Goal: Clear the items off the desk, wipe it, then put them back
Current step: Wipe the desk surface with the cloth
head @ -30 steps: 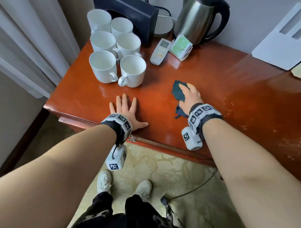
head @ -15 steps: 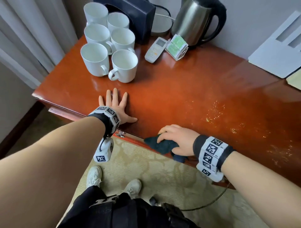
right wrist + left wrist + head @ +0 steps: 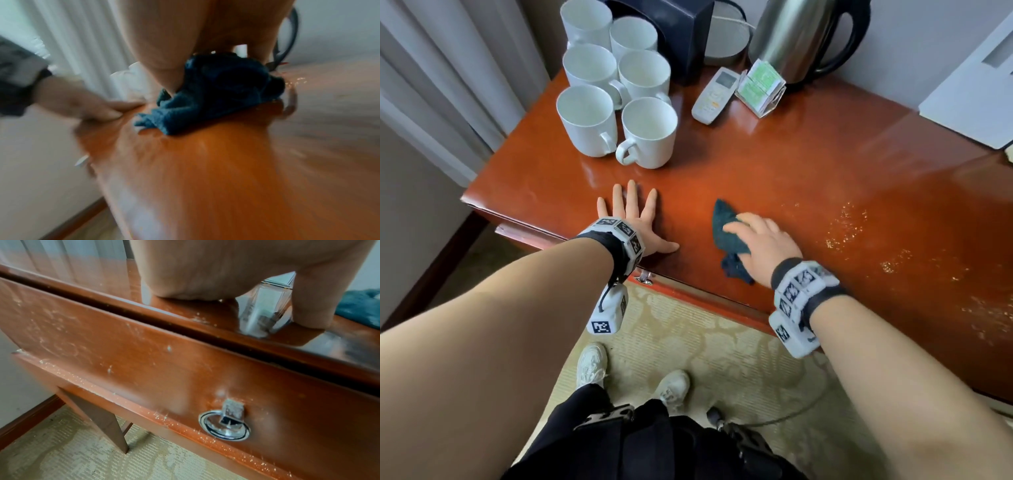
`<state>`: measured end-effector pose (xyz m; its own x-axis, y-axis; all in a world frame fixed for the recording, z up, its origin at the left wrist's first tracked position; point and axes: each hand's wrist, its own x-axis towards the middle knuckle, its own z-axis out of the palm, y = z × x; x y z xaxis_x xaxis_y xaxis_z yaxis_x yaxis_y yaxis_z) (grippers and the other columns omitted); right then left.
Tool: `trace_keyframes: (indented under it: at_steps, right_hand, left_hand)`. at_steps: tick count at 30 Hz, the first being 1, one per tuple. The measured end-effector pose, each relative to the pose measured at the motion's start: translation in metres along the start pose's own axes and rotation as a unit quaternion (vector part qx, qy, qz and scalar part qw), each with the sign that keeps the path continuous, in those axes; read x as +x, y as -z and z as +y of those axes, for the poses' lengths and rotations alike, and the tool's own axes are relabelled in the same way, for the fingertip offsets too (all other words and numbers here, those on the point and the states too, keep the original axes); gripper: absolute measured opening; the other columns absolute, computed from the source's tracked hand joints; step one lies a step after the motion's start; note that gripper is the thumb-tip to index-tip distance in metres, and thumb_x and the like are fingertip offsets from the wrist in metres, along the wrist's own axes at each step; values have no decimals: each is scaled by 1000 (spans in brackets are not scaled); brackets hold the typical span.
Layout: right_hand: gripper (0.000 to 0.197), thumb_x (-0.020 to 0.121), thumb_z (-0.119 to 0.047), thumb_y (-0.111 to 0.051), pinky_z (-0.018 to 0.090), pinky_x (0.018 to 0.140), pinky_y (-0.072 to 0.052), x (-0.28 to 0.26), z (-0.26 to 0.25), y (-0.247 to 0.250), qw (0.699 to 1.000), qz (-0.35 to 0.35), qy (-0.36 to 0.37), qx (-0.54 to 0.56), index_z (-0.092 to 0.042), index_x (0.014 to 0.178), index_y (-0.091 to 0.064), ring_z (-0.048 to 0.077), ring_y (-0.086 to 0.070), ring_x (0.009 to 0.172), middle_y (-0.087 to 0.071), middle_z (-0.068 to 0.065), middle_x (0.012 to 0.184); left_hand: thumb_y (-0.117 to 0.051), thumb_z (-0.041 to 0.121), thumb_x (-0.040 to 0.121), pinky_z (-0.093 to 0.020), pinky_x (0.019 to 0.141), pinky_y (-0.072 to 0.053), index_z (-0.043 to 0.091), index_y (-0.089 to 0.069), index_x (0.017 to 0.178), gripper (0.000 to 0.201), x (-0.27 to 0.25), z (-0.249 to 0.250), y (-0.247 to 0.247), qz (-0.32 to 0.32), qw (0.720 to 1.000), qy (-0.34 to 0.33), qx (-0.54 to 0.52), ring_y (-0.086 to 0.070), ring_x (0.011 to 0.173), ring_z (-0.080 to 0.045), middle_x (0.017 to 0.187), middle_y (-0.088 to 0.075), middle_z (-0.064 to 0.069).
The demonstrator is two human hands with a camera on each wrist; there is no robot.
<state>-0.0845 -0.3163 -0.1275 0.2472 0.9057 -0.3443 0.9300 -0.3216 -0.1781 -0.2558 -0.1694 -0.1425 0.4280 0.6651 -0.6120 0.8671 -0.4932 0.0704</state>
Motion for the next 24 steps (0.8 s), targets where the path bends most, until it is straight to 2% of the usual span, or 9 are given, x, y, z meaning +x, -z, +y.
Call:
trace_keyframes:
  at_steps: [3, 5, 7, 11, 15, 19, 21, 24]
  right_hand:
    - [56, 88, -8, -46, 33, 98, -42, -46, 0, -11, 995, -53, 77, -28, -32, 138, -38, 20, -26, 136, -25, -7, 150]
    - [55, 88, -8, -48, 31, 97, -43, -67, 4, -12, 991, -93, 93, -20, -33, 137, -40, 19, -28, 134, -27, -9, 149]
    - [57, 88, -6, -47, 28, 98, -40, -71, 8, -7, 994, -82, 66, 15, -33, 137, -40, 17, -30, 133, -29, -10, 148]
    - [57, 89, -5, -45, 33, 106, -31, -50, -14, -8, 996, 41, 2, 83, -31, 139, -39, 22, -27, 134, -29, -5, 149]
    - [54, 91, -14, -46, 38, 108, -24, -50, -26, -30, 998, 33, 12, 46, -34, 140, -35, 22, -21, 138, -21, -5, 152]
    - [50, 94, -17, -45, 38, 111, -21, -83, 23, -39, 992, 47, -89, 75, -36, 139, -34, 21, -18, 139, -18, -7, 154]
    - [49, 94, -16, -45, 39, 111, -26, -99, 44, -36, 984, 45, -148, 89, -34, 138, -36, 24, -21, 137, -21, -5, 153]
    - [50, 91, -6, -45, 35, 106, -32, -107, 57, -20, 976, 29, -172, 132, -29, 136, -42, 26, -28, 131, -29, -2, 148]
  left_hand:
    - [-51, 76, 73, -51, 116, 11, 33, 18, 147, 111, -1, -1, 2, 1, 1000, -1, 2, 25, 143, -27, 154, 29, -4]
    - [-54, 75, 72, -51, 116, 9, 33, 15, 148, 111, -3, -1, 2, 3, 1000, 1, -4, 23, 143, -28, 155, 26, -4]
    - [-58, 70, 72, -51, 116, 6, 30, 8, 150, 110, -3, 4, 5, 19, 1000, 11, -7, 20, 144, -29, 157, 21, -6]
    - [-58, 58, 81, -50, 118, 2, 26, -2, 151, 95, -9, 26, 5, 59, 998, 0, -8, 15, 145, -29, 158, 11, -8]
    - [-51, 51, 89, -49, 117, 2, 26, -2, 151, 83, -12, 51, -6, 73, 997, -31, 5, 12, 146, -30, 159, 8, -8]
    - [-43, 53, 92, -49, 117, 3, 28, -2, 151, 77, -12, 72, -11, 73, 996, -52, 23, 13, 145, -31, 159, 9, -7]
    - [-41, 56, 91, -49, 117, 3, 28, 0, 151, 78, -11, 82, -12, 64, 996, -60, 25, 13, 145, -31, 159, 10, -7]
    - [-37, 62, 90, -50, 116, 4, 30, 5, 151, 81, -8, 89, -15, 47, 996, -65, 41, 14, 145, -31, 158, 15, -8]
